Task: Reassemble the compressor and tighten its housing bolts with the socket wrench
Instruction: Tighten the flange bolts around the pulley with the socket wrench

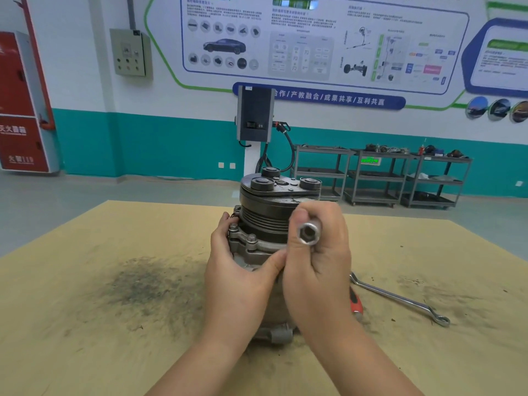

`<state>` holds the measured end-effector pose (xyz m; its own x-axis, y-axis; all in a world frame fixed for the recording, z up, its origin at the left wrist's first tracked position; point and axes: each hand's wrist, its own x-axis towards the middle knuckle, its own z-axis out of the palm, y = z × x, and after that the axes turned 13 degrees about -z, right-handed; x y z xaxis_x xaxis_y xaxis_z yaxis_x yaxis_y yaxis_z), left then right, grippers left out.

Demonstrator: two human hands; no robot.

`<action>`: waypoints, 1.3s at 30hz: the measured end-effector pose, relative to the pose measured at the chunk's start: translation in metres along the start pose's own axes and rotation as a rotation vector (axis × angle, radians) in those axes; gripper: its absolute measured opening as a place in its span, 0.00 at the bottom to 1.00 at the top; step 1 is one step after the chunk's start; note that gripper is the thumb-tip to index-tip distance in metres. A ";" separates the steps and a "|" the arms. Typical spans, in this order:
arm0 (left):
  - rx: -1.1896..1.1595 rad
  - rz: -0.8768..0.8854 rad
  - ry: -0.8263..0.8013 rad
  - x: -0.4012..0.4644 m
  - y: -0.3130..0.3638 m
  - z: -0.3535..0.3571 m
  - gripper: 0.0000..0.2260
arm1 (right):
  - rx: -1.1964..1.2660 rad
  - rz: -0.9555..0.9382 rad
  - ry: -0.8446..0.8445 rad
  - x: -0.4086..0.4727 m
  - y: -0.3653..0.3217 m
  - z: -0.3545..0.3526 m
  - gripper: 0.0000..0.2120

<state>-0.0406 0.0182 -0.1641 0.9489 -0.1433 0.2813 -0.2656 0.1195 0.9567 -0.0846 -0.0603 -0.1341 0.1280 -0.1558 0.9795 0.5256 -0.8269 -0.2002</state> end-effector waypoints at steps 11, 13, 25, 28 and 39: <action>0.117 0.178 0.143 0.002 0.011 -0.010 0.36 | 0.672 0.417 0.460 0.032 0.031 -0.053 0.08; 0.098 -0.024 -0.071 0.013 0.013 -0.020 0.51 | 0.732 0.475 0.473 0.033 0.035 -0.054 0.10; 0.334 -0.041 -0.136 0.018 0.012 -0.014 0.60 | 0.831 0.578 0.508 0.034 0.055 -0.056 0.11; 0.310 -0.031 -0.194 0.026 0.009 -0.018 0.45 | 0.897 0.649 0.466 0.038 0.062 -0.053 0.11; 0.220 -0.059 -0.212 0.036 0.000 -0.025 0.45 | 0.757 0.551 0.179 0.045 0.070 -0.058 0.13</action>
<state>-0.0019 0.0375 -0.1554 0.9133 -0.3477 0.2122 -0.2637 -0.1077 0.9586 -0.0906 -0.1565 -0.1031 0.4222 -0.5517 0.7193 0.8430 -0.0528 -0.5354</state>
